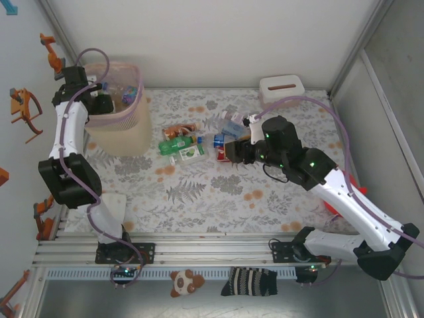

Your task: Put the plastic bottles in the bin

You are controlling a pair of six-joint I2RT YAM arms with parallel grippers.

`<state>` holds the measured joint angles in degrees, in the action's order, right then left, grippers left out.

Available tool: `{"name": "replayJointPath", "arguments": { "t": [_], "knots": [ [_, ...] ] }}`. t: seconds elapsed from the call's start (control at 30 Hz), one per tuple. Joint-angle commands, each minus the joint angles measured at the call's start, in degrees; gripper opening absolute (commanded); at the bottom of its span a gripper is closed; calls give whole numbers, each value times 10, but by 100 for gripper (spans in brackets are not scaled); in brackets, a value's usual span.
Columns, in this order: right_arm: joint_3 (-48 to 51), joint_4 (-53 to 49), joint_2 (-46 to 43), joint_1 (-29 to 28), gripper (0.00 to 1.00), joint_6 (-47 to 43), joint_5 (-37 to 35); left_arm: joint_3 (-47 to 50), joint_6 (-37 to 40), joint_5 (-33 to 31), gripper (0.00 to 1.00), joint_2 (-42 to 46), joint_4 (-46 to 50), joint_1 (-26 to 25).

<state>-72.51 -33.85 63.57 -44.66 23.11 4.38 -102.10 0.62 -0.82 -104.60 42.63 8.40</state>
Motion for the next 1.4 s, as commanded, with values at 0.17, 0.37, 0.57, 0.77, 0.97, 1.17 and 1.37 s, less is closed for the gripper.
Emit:
{"name": "replayJointPath", "arguments": {
  "t": [0.17,0.37,0.57,0.77,0.97,1.17,1.37],
  "knots": [
    [-15,-13,-3,-3,62,2,-25,28,-23,25,67,7,-4,2],
    [-33,-34,5,-3,62,-5,-35,23,-34,43,74,38,-13,2],
    [-49,-57,13,0,62,-18,-44,14,-44,57,78,70,-15,1],
    [-82,-96,44,14,62,-31,-50,7,-57,89,78,105,-19,2],
    [-111,-125,85,37,62,-44,-44,10,-70,139,78,147,-27,2],
    [-135,-153,143,78,61,-67,-27,37,-107,219,78,195,-48,2],
    [-156,-180,211,110,59,-118,-18,91,-169,316,78,249,-97,-3]
  ]
}}
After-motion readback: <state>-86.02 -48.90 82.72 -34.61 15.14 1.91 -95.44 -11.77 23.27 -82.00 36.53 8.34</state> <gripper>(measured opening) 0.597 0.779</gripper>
